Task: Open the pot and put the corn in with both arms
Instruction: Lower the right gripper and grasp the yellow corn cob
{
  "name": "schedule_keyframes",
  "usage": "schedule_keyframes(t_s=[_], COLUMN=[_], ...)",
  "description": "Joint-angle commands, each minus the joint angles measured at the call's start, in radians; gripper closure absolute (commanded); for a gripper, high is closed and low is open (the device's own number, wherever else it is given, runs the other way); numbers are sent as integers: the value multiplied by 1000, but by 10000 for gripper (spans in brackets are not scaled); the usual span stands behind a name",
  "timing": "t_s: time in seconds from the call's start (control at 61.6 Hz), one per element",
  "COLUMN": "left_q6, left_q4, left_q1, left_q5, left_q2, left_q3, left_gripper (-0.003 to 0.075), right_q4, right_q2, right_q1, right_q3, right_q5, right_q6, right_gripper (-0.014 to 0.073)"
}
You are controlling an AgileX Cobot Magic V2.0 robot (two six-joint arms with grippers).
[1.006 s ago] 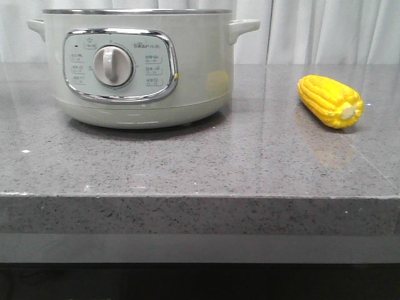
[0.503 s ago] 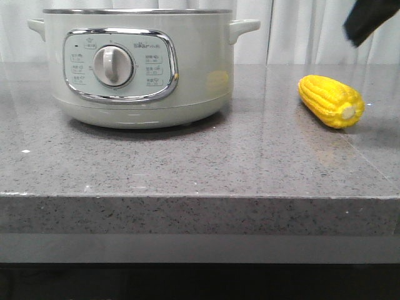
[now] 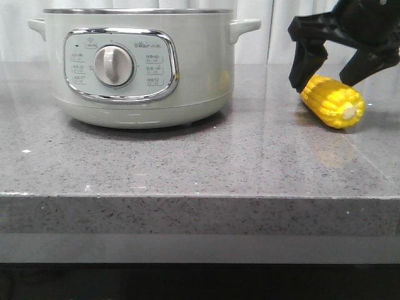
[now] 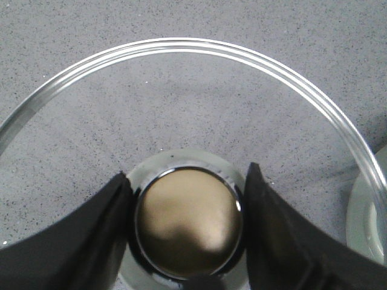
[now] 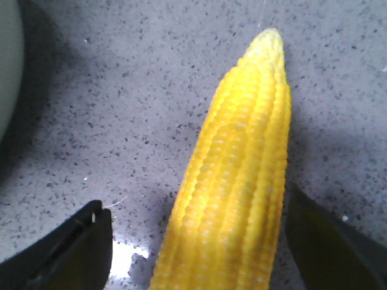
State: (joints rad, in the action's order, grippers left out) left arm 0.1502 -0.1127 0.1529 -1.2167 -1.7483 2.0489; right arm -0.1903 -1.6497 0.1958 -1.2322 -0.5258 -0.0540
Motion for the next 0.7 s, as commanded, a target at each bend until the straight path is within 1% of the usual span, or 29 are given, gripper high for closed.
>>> schedule_keyframes(t_s=[0.0,0.178,0.26,0.373,0.454,0.471,0.503,0.617,0.682], left_q6=[-4,-4,-4,-4,-4,-4,-4,-4,-4], left_q4=[-20,-20,-20,-20,-20,-20,-20,-20,-20], left_q1=[2,2,2,2,2,2,2,2,2], left_q5=[92,92,92,92,92,92,92,92,92], left_q2=[64,64,64,64,64,64,64,64,64], left_q3=[35,35,35,35,35,35,35,35,35], left_gripper=[482,482,482,482,482,482,482,482,482], right_q4=[-8,-8,-8,-8,-8,-8,-8,-8,-8], right_q2=[20,-2,-2,-2,-2,-2,-2,-2,-1], right_q1=[2,2,2,2,2,2,2,2,2], right_q3=[-38,-38,-38,-38,-38,-38,-38,-38,-38], right_q5=[44,45,46,38,35,35,35,35,35], right_q6=[-6,-6,-6,-6,-6,-6,-6,-6,-6], right_gripper=[-7,-6,15,126,257,268,326,480,512])
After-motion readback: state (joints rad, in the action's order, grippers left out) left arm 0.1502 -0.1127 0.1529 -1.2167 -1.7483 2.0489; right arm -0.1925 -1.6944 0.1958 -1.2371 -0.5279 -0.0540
